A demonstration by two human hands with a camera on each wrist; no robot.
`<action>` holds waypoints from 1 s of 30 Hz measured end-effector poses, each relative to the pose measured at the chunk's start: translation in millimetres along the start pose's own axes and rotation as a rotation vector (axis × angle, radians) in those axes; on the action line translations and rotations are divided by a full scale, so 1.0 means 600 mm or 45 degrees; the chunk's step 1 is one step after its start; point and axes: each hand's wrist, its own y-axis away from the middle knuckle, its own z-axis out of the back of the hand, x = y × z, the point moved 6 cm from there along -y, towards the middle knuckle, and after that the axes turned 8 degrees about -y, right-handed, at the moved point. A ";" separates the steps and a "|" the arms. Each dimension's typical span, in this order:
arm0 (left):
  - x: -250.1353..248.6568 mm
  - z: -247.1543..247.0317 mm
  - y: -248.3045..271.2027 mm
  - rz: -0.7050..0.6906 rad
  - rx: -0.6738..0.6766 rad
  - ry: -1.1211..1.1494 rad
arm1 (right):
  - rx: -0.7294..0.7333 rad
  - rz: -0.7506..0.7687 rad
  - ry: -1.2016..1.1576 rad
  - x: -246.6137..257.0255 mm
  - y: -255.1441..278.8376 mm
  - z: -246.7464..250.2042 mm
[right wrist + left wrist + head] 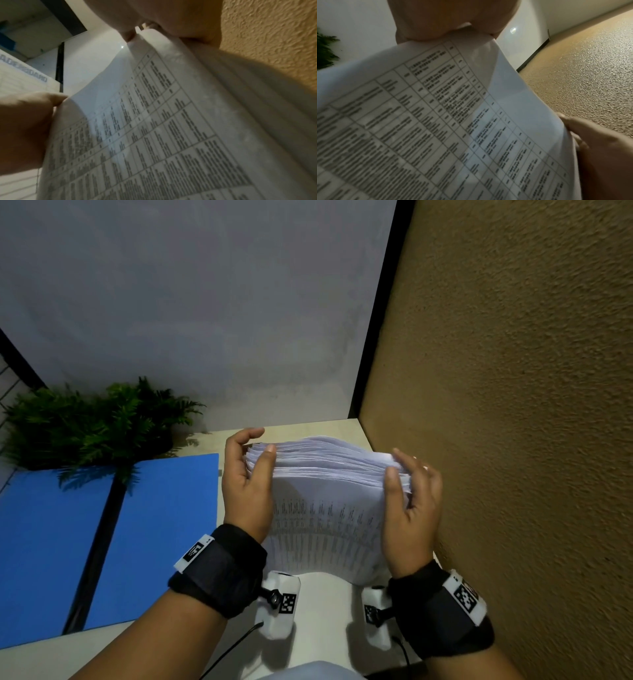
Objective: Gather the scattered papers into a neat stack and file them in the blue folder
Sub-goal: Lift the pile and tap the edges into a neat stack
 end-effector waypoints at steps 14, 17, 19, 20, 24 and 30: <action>0.008 0.002 -0.001 0.119 0.038 0.031 | -0.032 -0.046 0.039 -0.006 -0.005 0.004; 0.006 0.010 -0.007 0.111 -0.007 0.061 | -0.040 -0.055 0.018 -0.008 -0.006 0.006; 0.002 0.012 -0.011 0.069 0.002 0.045 | 0.017 -0.038 0.018 -0.005 -0.003 0.000; 0.000 0.011 -0.011 0.062 0.019 0.038 | 0.027 -0.035 0.016 -0.004 -0.001 0.000; -0.002 0.014 -0.014 0.094 0.035 0.075 | -0.038 0.019 -0.038 -0.001 0.001 0.007; 0.023 0.002 -0.011 0.265 0.071 0.180 | -0.070 -0.041 -0.043 -0.008 -0.003 0.005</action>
